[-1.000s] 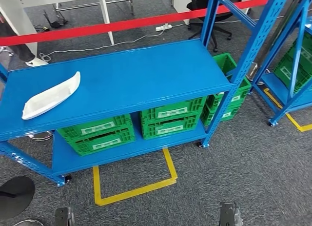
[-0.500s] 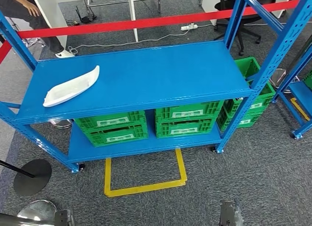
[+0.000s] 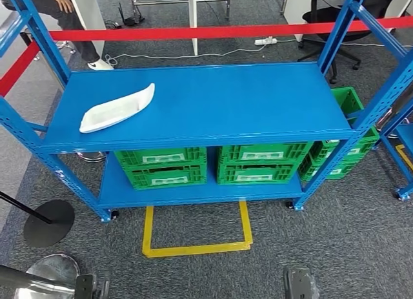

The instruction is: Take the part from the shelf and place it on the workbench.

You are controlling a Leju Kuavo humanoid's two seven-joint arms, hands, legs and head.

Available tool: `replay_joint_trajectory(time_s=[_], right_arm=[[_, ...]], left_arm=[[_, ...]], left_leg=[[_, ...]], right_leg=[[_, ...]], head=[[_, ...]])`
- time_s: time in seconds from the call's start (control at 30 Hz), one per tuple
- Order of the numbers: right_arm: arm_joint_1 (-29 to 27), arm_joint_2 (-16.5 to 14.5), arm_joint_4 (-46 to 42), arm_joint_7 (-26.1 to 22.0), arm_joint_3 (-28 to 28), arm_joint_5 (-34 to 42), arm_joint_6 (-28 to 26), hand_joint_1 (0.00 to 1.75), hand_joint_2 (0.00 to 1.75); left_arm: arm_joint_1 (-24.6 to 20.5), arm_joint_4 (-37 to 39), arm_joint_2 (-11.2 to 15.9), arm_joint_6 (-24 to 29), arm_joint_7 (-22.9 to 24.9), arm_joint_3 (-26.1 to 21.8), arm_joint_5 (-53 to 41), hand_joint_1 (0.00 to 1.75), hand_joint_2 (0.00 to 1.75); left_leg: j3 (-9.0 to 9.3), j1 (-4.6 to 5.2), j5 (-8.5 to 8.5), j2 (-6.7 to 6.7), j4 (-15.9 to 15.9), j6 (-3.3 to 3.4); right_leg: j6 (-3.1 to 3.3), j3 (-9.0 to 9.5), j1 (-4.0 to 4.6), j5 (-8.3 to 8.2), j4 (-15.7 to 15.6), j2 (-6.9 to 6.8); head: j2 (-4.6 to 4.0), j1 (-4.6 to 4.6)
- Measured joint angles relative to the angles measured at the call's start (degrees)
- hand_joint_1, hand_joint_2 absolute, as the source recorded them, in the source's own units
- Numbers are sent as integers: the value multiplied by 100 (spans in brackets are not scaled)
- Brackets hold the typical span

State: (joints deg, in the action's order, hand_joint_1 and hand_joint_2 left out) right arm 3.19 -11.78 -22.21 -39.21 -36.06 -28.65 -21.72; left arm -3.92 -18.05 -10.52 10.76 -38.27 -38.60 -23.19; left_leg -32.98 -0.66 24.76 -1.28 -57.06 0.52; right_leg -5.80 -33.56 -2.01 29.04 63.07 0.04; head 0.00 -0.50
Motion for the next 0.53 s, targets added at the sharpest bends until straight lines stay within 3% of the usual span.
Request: replay_joint_trajectory(time_s=[0.03,0.1,0.13,0.17,0.37,0.53], right_arm=[[5,-2,12,1,1,0,0,0,175],[5,-10,22,2,-1,19,-23,0,87],[-4,-11,12,2,-3,36,-29,0,44],[-15,-11,-6,2,-4,56,-28,0,0],[-12,-11,-37,2,-12,143,51,0,0],[-19,-11,-55,2,-22,176,54,0,0]], left_arm=[[-2,1,11,-14,0,8,-2,0,175],[0,3,34,-109,0,13,48,0,87],[5,4,36,-162,0,10,92,0,44],[11,4,37,-203,0,3,138,0,0],[12,13,33,-285,0,-43,178,0,0],[12,13,19,-279,0,-107,128,0,0]], left_leg=[[-21,8,24,-18,-52,-23],[-62,41,30,-39,-102,-45],[-67,42,12,-41,-89,-46],[-69,38,-8,-41,-66,-58],[-67,5,-49,-40,-1,-152],[-69,3,-53,-40,1,-175]], right_leg=[[19,137,-25,-80,-263,20],[91,210,-28,-78,-402,58],[163,205,-20,-102,-391,58],[164,193,-9,-107,-389,61],[224,168,29,-110,-383,59],[243,169,35,-113,-383,59]], head=[[0,-9],[0,-8],[0,2],[0,11],[0,8],[0,6]])
